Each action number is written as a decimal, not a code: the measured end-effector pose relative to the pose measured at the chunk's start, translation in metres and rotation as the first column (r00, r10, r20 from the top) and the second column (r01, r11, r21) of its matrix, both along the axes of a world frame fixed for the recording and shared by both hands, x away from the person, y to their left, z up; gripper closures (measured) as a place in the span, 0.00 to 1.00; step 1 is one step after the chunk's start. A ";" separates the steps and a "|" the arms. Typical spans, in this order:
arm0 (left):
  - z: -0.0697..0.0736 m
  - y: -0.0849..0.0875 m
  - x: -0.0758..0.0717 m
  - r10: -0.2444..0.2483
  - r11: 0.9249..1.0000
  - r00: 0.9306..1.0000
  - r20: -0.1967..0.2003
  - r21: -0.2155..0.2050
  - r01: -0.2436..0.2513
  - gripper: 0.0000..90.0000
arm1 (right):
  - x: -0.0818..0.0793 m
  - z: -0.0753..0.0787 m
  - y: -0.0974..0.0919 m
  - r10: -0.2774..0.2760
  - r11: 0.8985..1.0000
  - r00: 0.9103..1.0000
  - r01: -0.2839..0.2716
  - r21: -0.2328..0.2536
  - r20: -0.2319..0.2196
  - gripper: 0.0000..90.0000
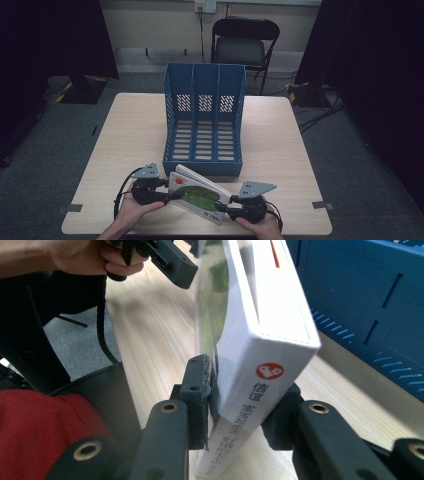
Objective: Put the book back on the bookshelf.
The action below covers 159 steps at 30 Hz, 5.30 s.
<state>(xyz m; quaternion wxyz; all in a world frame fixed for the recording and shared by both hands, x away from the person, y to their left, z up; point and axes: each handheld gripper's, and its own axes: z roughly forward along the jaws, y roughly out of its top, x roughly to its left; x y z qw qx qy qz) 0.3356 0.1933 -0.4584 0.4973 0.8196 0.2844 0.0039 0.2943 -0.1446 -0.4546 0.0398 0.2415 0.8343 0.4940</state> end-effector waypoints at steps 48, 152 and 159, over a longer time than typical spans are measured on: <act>-0.003 -0.012 -0.001 0.005 0.998 1.000 -0.030 0.059 -0.003 0.29 | -0.008 -0.017 0.048 -0.012 1.000 1.000 0.012 -0.020 0.019 0.72; -0.044 0.049 0.030 0.438 0.827 0.891 0.121 0.333 -0.453 0.00 | 0.019 0.082 -0.001 -0.153 0.987 0.977 0.145 0.066 0.150 0.85; -0.044 0.051 0.030 0.447 0.820 0.886 0.125 0.337 -0.462 0.00 | 0.025 0.085 -0.008 -0.200 0.980 0.968 0.193 0.056 0.155 0.85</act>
